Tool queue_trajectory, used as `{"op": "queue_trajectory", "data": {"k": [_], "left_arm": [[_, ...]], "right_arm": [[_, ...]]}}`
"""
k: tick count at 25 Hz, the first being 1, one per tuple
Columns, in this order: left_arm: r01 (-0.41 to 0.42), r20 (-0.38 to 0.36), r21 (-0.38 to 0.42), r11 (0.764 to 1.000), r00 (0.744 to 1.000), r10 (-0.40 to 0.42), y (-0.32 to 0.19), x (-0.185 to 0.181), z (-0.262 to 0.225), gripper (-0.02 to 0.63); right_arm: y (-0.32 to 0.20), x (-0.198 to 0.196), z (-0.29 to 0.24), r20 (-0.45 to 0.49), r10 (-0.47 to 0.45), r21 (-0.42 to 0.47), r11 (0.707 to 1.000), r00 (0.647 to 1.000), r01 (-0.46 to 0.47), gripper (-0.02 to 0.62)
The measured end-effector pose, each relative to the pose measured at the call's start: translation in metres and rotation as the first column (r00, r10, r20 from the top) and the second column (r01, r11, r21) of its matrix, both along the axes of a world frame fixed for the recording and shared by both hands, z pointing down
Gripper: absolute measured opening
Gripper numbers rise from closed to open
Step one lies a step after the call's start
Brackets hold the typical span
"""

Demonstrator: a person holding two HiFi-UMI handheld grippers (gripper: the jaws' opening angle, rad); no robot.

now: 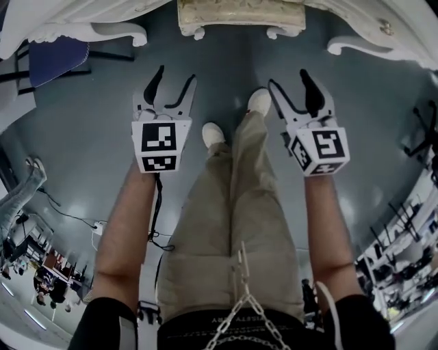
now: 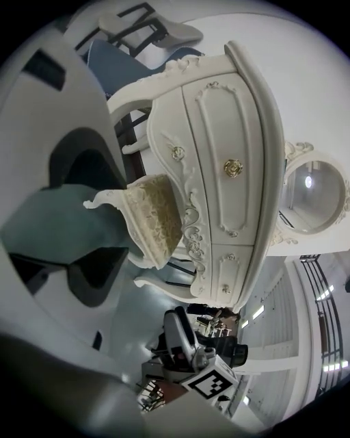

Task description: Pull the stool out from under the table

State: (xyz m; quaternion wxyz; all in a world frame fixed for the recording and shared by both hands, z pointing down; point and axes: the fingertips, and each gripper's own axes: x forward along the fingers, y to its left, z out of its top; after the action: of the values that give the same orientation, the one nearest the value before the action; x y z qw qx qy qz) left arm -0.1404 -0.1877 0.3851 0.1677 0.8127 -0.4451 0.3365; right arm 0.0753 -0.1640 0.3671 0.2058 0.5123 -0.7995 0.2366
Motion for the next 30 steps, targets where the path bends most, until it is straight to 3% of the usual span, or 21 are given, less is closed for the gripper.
{"op": "queue_trajectory", "data": {"k": [10, 15, 24, 30], "left_arm": [[0.045, 0.071, -0.034, 0.998, 0.997, -0.042, -0.044, 0.014, 0.079, 0.245], [0.085, 0.104, -0.091, 0.992, 0.992, -0.075, -0.06, 0.013, 0.121, 0.249], [0.066, 0.221, -0.113, 0.991, 0.974, -0.04, -0.102, -0.005, 0.162, 0.255], [0.074, 0.245, -0.168, 0.983, 0.969, -0.031, -0.127, -0.016, 0.187, 0.264]], "right_arm": [[-0.061, 0.035, 0.053, -0.098, -0.109, -0.03, 0.994, 0.989, 0.107, 0.278], [-0.09, 0.05, 0.089, -0.149, -0.135, -0.051, 0.99, 0.979, 0.129, 0.278], [-0.117, 0.082, 0.16, -0.275, -0.177, -0.151, 0.979, 0.945, 0.14, 0.288], [-0.136, 0.1, 0.195, -0.338, -0.229, -0.242, 0.959, 0.913, 0.151, 0.311]]}}
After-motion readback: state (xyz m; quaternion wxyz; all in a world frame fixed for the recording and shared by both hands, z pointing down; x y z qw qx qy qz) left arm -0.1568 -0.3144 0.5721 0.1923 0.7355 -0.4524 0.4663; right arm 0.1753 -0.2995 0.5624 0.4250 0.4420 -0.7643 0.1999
